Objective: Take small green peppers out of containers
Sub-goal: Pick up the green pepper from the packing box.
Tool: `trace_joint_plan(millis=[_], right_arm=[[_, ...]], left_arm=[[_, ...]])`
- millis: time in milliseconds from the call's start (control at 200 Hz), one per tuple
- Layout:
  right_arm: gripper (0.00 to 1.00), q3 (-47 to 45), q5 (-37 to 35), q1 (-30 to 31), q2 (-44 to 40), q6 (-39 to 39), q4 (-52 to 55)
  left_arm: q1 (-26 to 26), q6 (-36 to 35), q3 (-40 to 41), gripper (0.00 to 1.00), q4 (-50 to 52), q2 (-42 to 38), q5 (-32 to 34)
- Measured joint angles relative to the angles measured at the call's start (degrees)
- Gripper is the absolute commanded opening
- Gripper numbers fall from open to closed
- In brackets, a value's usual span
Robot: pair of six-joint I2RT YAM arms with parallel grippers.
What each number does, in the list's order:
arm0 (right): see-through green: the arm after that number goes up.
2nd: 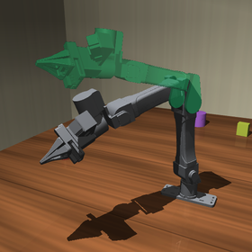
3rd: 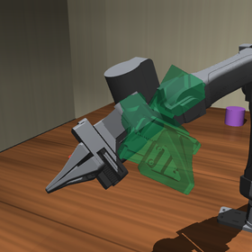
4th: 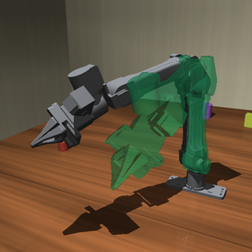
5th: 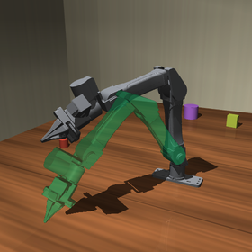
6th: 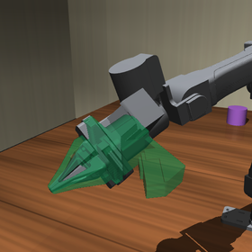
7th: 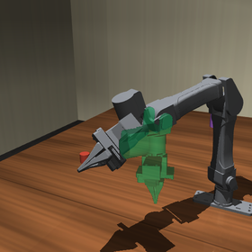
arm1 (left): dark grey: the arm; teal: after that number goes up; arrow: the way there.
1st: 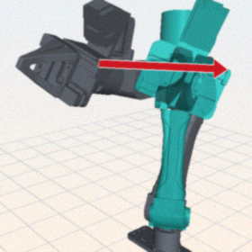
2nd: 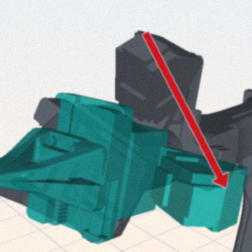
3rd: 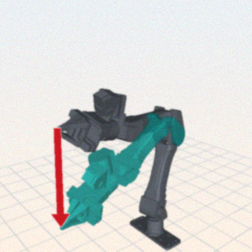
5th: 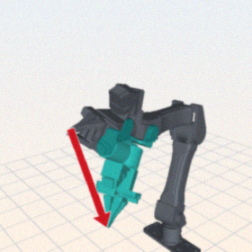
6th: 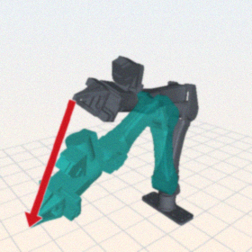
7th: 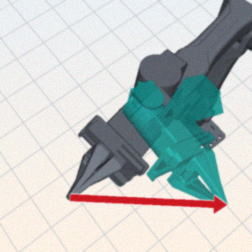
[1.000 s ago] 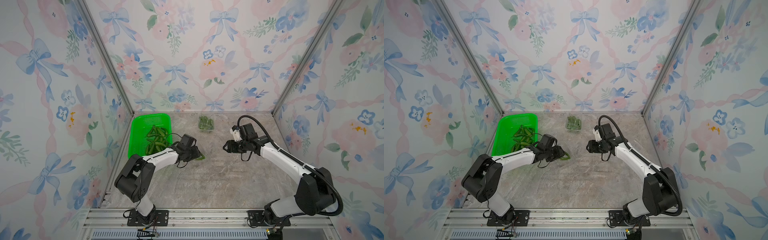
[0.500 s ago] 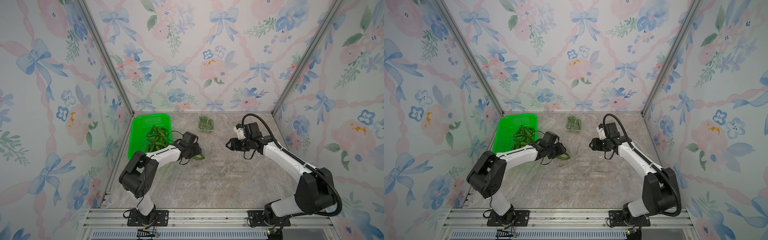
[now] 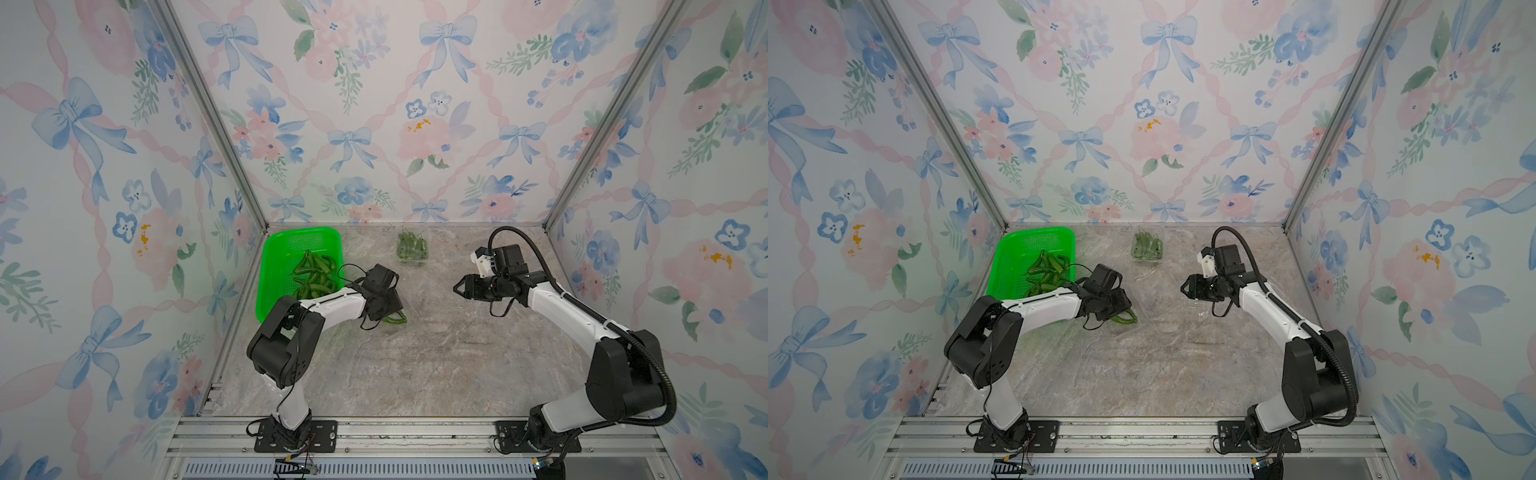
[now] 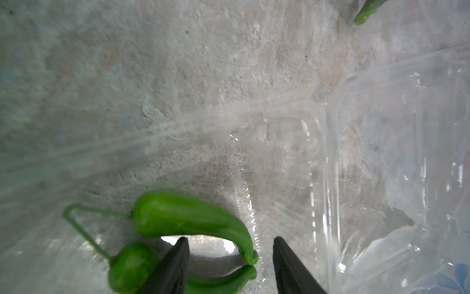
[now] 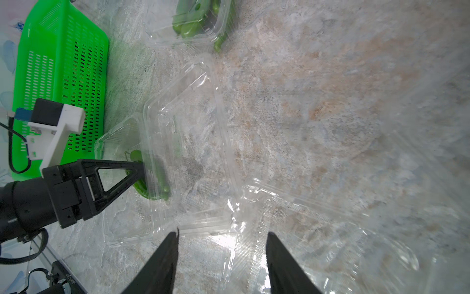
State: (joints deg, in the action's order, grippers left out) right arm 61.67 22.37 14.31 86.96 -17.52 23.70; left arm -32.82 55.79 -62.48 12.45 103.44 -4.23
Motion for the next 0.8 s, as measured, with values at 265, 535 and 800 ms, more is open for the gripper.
trace_joint_plan(millis=[265, 535, 800], right_arm=[[0.56, -0.2, 3.4, -0.4, 0.6, 0.0, -2.1], [0.56, -0.2, 4.2, -0.4, 0.7, 0.0, -2.6], [0.55, -0.2, 4.2, -0.4, 0.7, 0.0, -2.5]], left_arm=[[-0.4, -1.6, -6.1, 0.56, 4.9, 4.7, 1.7], [-0.4, -3.1, -9.7, 0.55, 7.0, 7.8, 3.5], [-0.4, -4.3, -10.7, 0.31, 7.5, 8.9, 4.5]])
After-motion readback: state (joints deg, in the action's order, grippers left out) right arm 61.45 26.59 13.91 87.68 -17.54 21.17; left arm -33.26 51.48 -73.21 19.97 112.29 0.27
